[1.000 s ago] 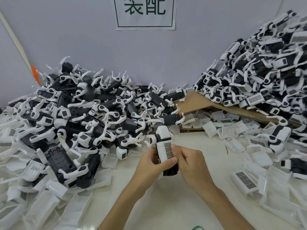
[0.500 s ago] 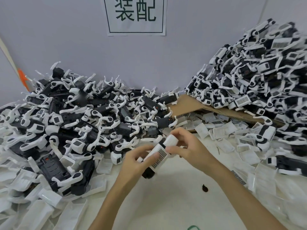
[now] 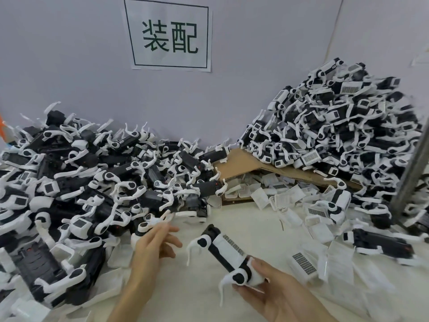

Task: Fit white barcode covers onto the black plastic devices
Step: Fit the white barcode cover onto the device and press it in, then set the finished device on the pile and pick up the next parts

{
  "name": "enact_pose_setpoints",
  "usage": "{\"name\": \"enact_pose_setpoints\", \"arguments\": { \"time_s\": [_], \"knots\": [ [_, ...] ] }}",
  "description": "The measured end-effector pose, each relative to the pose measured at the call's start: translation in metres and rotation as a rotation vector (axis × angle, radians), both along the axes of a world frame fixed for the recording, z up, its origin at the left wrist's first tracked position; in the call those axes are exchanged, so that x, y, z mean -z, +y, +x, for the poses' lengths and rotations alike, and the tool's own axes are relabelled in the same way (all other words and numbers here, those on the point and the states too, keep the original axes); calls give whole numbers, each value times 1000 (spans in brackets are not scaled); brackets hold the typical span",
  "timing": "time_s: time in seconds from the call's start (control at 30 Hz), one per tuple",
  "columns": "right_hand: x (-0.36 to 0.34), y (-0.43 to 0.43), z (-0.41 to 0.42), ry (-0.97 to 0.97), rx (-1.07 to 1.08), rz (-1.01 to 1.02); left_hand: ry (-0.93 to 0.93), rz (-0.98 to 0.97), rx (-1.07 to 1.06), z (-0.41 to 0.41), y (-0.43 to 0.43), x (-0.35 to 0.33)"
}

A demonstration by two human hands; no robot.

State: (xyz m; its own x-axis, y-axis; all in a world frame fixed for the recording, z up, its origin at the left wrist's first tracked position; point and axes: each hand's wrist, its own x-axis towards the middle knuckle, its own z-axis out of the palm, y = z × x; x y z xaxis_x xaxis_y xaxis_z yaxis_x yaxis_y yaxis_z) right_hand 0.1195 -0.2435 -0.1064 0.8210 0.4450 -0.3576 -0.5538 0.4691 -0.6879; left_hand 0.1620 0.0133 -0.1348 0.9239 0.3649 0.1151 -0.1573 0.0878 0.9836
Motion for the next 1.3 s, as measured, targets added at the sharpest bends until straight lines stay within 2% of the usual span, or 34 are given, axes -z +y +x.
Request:
{"name": "enact_pose_setpoints", "arguments": {
  "time_s": [0.17,0.2,0.3,0.33,0.37,0.4,0.43,0.5,0.6,0.7,0.77,0.87,0.97,1.07,1.3],
  "knots": [
    [-27,-11,22,10,244,8,48,154,16,2,-3,10],
    [-46,-14,34,-93,314,-68,48,154,20,3,-2,11],
    [-142,-32,92,-728,517,-619,49,151,49,6,1,9],
    [-178,-42,122,-871,615,-704,49,155,55,6,1,10],
    [-216,-52,151,-934,666,-706,49,158,57,6,0,12],
    [-249,-61,175,-963,702,-724,49,161,53,6,-2,13],
    [-277,-70,200,-914,746,-718,43,167,46,6,-3,12],
    [-301,-73,229,-863,801,-787,29,185,36,6,-2,9],
    [-266,-36,221,-1028,638,-942,32,195,65,7,-5,6],
    [-175,0,182,-1158,311,-1056,53,185,68,5,-6,6],
    [-116,12,160,-1166,131,-1094,52,192,66,4,-6,5],
    [-58,21,135,-1064,-26,-1054,40,210,60,6,-6,6],
    [-23,26,126,-1044,-85,-1078,50,254,53,7,-7,9],
    [-3,38,127,-1031,-46,-1111,48,295,45,5,-8,10],
    [-5,83,155,-1252,-18,-1265,48,303,40,4,-8,9]
  ]
}}
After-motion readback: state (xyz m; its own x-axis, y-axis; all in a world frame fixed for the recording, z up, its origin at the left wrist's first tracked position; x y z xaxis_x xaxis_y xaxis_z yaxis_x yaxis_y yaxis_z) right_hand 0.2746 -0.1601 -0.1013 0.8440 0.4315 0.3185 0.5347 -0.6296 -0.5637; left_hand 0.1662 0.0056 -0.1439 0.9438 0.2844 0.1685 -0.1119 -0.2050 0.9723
